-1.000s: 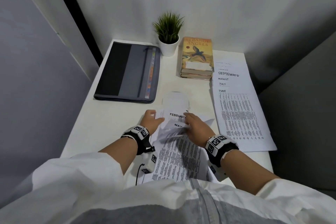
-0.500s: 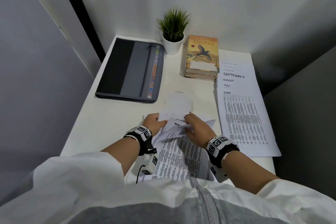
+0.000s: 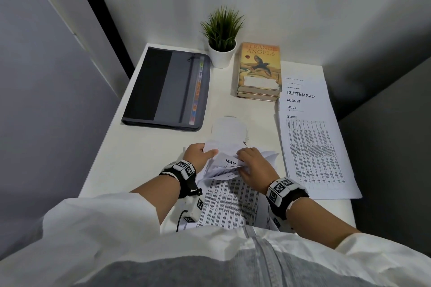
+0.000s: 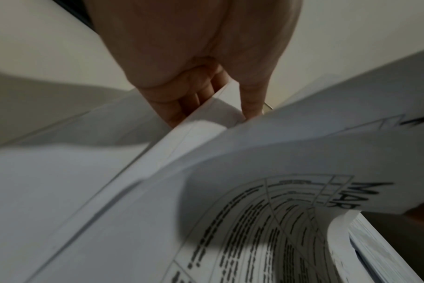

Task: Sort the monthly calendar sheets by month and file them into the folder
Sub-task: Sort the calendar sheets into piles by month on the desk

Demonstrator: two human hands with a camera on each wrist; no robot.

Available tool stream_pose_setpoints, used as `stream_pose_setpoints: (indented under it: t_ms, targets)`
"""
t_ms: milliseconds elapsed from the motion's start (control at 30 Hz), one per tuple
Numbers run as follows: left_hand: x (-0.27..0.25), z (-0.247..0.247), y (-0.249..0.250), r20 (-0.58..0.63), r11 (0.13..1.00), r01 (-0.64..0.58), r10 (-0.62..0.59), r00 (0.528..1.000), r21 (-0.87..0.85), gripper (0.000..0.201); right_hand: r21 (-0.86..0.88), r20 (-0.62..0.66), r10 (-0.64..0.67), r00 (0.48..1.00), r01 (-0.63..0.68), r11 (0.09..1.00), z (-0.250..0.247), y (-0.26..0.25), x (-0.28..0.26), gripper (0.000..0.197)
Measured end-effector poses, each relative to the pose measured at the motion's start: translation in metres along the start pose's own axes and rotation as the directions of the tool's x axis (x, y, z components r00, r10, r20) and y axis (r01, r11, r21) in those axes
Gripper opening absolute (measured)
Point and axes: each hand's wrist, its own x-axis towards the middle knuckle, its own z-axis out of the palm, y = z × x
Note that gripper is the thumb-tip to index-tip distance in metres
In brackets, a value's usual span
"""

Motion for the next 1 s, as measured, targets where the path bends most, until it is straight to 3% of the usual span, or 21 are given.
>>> stream_pose_setpoints:
  t_ms: [200,333,467,633,733,867,1000]
  targets:
    - [0.001,0.0,0.001,-0.006,1.0,-0.008,0.009,1.0,0.009,0.022,0.02,-0.025,0.039,0.999,-0.039,0.999,0.006,0.001,-0.011,0.033]
    - [0.001,0.002,0.0,-0.011,1.0,0.005,-0.005,1.0,-0.021,0.027,0.02,0.0,0.036,0.999,-0.036,0.999,0.006,0.003,-0.015,0.033]
    - [-0.001,0.003,-0.001,0.013,0.995,0.013,-0.011,1.0,-0.101,0.019,-0.012,0.039,0.03,0.999,-0.029,1.0,0.005,0.004,-0.012,0.039]
    - [-0.004,0.001,0.002,0.029,0.991,0.011,-0.007,1.0,-0.133,0.014,-0.066,-0.01,-0.033,0.999,0.032,0.997,0.003,0.002,-0.009,0.031]
    - [-0.002,-0.002,0.002,-0.006,0.999,0.016,-0.017,1.0,-0.052,0.034,-0.052,0.004,-0.023,1.0,0.024,0.998,0.001,0.0,-0.007,0.026]
    - [-0.003,-0.003,0.002,0.034,0.998,0.005,-0.003,0.999,-0.065,0.014,-0.025,0.001,-0.048,0.999,0.048,0.999,-0.001,0.0,-0.005,0.031]
    - [-0.005,-0.001,0.003,0.037,0.986,0.017,-0.011,0.999,-0.166,0.028,-0.053,0.012,-0.05,0.999,0.05,0.997,-0.002,-0.002,-0.004,0.03]
